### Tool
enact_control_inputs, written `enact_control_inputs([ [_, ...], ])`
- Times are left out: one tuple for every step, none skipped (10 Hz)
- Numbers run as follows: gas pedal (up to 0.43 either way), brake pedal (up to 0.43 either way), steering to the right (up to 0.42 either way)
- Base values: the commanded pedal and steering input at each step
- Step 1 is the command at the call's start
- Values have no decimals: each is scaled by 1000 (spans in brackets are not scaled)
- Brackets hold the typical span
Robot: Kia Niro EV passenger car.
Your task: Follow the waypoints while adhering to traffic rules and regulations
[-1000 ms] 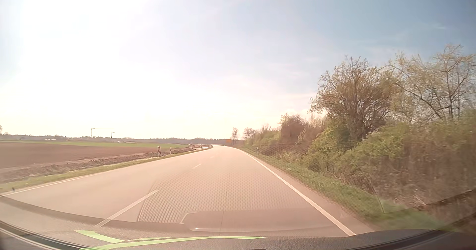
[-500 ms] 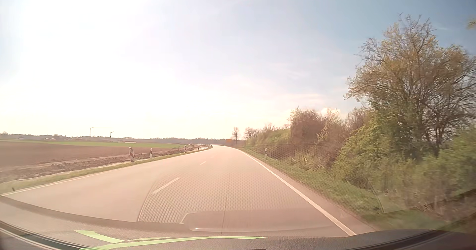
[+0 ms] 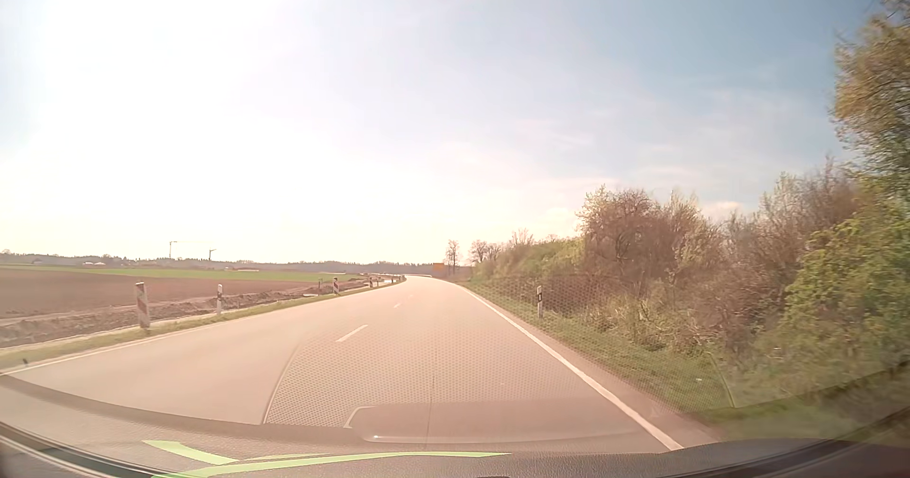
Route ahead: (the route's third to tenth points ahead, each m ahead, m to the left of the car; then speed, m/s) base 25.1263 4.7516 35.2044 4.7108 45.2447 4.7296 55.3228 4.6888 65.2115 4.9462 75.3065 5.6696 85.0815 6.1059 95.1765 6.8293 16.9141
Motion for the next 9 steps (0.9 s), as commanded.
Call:
enact_control_inputs([
  [138, 0, -2],
  [138, 0, -2],
  [138, 0, -2],
  [138, 0, -3],
  [138, 0, -4],
  [138, 0, -4],
  [138, 0, -4],
  [138, 0, -3],
  [138, 0, -3],
])
